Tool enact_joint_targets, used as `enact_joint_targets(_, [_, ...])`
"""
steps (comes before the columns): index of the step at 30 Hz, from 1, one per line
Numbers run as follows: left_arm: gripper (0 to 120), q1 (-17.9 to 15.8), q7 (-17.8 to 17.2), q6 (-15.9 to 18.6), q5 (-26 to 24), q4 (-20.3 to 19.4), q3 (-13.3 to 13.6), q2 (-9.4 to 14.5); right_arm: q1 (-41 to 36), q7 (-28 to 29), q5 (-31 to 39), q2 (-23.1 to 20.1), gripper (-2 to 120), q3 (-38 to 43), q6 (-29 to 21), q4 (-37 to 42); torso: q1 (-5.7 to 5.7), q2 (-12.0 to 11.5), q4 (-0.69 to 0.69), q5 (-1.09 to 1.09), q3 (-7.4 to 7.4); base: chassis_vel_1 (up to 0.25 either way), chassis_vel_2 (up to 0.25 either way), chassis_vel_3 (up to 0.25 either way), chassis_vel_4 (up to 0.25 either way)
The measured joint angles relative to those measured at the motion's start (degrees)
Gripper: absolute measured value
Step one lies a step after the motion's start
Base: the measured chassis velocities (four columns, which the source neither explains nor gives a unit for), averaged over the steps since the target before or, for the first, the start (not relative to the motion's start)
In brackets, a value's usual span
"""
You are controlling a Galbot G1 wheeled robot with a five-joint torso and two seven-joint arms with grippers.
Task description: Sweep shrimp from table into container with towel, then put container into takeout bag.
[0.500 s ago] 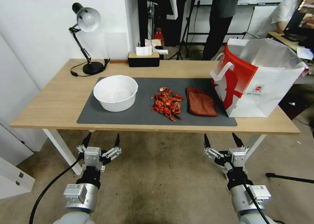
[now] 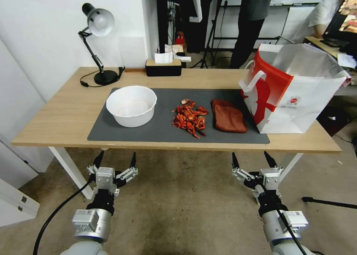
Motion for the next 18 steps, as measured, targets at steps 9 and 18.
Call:
enact_joint_targets(9, [100, -8.84, 0.35, -7.55, -5.37, 2.69, 2.62, 1.58, 7.26, -0.68, 8.23, -2.66, 100, -4.68, -0.02, -1.93, 0.01, -0.01, 0.01, 0.00, 0.00, 0.000, 0.000, 0.000, 0.000])
enact_joint_targets(18, [100, -13.60, 1.05, -11.63, -10.92, 6.90, 5.67, 3.34, 11.16, -0.33, 13.02, -4.99, 100, -5.13, 0.72, -3.50, 0.02, -0.01, 0.01, 0.00, 0.02, 0.000, 0.000, 0.000, 0.000])
